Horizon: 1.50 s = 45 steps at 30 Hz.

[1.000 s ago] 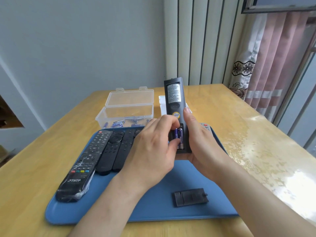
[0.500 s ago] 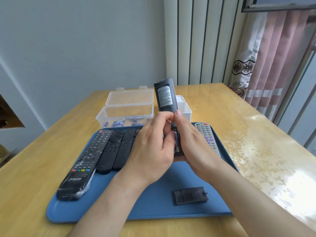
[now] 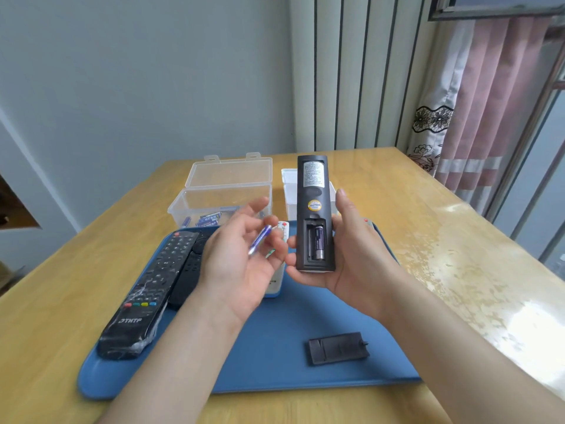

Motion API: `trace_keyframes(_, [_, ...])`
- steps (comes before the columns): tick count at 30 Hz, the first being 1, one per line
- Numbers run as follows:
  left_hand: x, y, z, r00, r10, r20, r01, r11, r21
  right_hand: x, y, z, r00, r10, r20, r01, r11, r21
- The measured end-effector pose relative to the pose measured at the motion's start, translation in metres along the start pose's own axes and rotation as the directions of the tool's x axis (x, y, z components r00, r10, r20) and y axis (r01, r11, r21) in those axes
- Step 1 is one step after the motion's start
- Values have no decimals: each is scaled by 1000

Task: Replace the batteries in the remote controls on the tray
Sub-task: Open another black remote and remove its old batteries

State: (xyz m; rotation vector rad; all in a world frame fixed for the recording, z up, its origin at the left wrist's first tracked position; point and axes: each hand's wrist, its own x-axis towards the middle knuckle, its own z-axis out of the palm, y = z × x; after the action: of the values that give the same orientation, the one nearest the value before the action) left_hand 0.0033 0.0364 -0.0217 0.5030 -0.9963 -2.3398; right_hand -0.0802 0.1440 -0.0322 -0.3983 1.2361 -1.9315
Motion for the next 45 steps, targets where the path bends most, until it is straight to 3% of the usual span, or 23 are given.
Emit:
trace_keyframes(2, [2,4,-3,999,-42,-17,43,997,58,0,0,0,1000,2,-24,-2,1000,0])
trace_keyframes(3, [2,4,-3,1000,16,4,-17,968,249,1,0,0,1000,-1,-29,1,1000,-5])
trace_keyframes(4, [0,2,-3,990,122,63,-137,843,519,1,0,0,1000,-7,-27,6,1000,-14])
trace_keyframes(5, [-2,-1,-2,959,230,166,-275,609,744,2,1,0,1000,-16,-19,15,999,-31])
trace_keyframes(7, [-8,-11,-1,864,362,350,-429,166,888,3,4,0,999,-47,-1,46,995,-83])
trace_keyframes(9, [-13,-17,1,783,444,435,-454,-70,888,2,7,0,997,-75,2,74,991,-108])
trace_keyframes(11, [-17,-20,4,747,472,468,-451,-156,879,2,9,1,995,-102,0,101,989,-104])
trace_keyframes(12, [-17,-21,4,753,473,458,-454,-130,881,2,10,2,993,-117,-1,116,987,-109])
trace_keyframes(14, [-14,-22,4,799,468,378,-435,16,900,2,13,5,987,-163,-1,161,978,-133])
trace_keyframes(18, [-4,-22,-1,914,362,180,-350,485,802,2,21,14,964,-268,5,267,959,-99])
trace_keyframes(21, [-3,-21,-3,947,305,96,-280,645,711,1,23,17,951,-309,19,309,947,-89])
trace_keyframes(27, [-2,-23,-3,946,302,121,-294,637,712,1,21,17,962,-272,-16,271,962,-27])
trace_keyframes(29, [-5,-22,0,952,275,132,-292,696,656,1,17,15,976,-212,-55,213,977,20])
trace_keyframes(32, [-3,-11,-1,987,59,147,-94,963,251,0,9,11,991,-118,-62,122,990,72])
trace_keyframes(34, [0,-1,-4,974,-76,213,75,997,11,-3,2,8,994,-87,-72,93,992,86])
trace_keyframes(35, [0,1,-6,966,-102,236,110,994,-22,-3,0,7,993,-84,-77,89,994,69])
trace_keyframes(38, [2,1,-7,959,-145,243,143,989,23,-6,-2,5,987,-129,-97,122,990,-69])
trace_keyframes(40, [3,0,-7,967,-147,209,129,987,99,-8,-6,3,976,-181,-122,143,953,-268])
trace_keyframes(43, [4,0,-8,983,-94,159,52,967,251,-11,-19,-3,975,-201,-94,92,753,-652])
trace_keyframes(45, [4,1,-10,988,-48,144,-2,943,332,-12,-24,-6,990,-109,-84,-5,584,-812])
